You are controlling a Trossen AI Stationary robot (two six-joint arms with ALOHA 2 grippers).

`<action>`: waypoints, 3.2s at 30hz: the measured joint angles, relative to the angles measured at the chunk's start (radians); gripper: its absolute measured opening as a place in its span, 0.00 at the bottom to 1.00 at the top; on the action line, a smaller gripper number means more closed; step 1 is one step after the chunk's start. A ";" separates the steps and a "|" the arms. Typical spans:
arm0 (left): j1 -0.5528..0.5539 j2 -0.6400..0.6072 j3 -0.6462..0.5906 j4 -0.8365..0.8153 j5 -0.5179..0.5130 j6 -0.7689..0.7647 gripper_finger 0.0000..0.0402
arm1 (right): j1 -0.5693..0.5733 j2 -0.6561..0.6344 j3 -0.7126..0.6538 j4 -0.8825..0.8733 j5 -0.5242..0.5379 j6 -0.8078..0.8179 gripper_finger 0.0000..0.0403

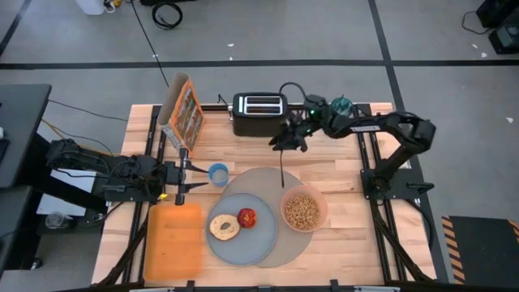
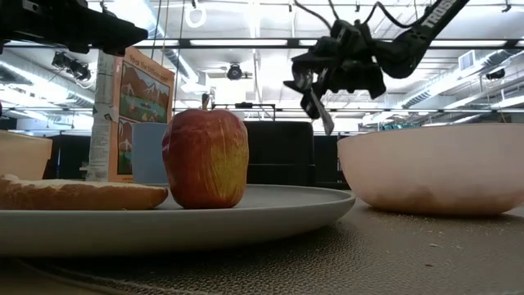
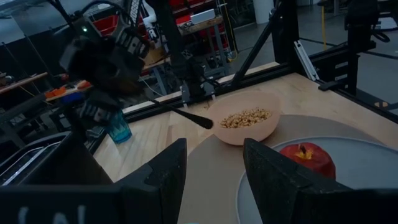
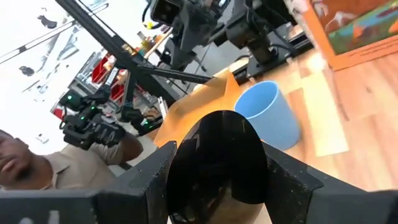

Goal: Arrange a breakfast setting
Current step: Put the silver spoon on the tablemat between the blue plate and the light orange bowl

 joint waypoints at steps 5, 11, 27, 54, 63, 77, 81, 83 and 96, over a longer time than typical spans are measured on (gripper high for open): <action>0.000 0.000 0.000 -0.013 0.000 0.000 0.41 | 0.076 0.061 0.000 0.077 0.052 0.047 0.52; 0.000 0.000 0.000 -0.015 0.000 0.000 0.41 | 0.136 0.083 0.000 0.117 0.112 0.063 0.52; 0.000 0.000 0.000 -0.030 0.000 -0.002 0.41 | 0.260 0.082 0.000 0.018 0.227 0.009 0.52; 0.000 0.000 0.001 -0.051 0.000 -0.006 0.41 | 0.366 0.248 -0.010 0.117 0.305 0.150 0.52; 0.000 0.001 0.001 -0.060 0.000 -0.005 0.41 | 0.381 0.278 -0.011 0.116 0.280 0.207 0.52; 0.000 0.001 0.001 -0.071 0.000 -0.006 0.41 | 0.409 0.276 -0.010 0.037 0.348 0.211 0.52; 0.000 0.001 0.001 -0.072 0.000 -0.006 0.41 | 0.422 0.276 -0.010 0.022 0.360 0.223 0.52; 0.000 0.001 0.001 -0.072 0.000 -0.006 0.41 | 0.427 0.276 -0.010 0.011 0.368 0.229 0.52; 0.000 0.001 0.001 -0.072 0.000 -0.004 0.41 | 0.427 0.275 -0.010 -0.027 0.391 0.232 0.52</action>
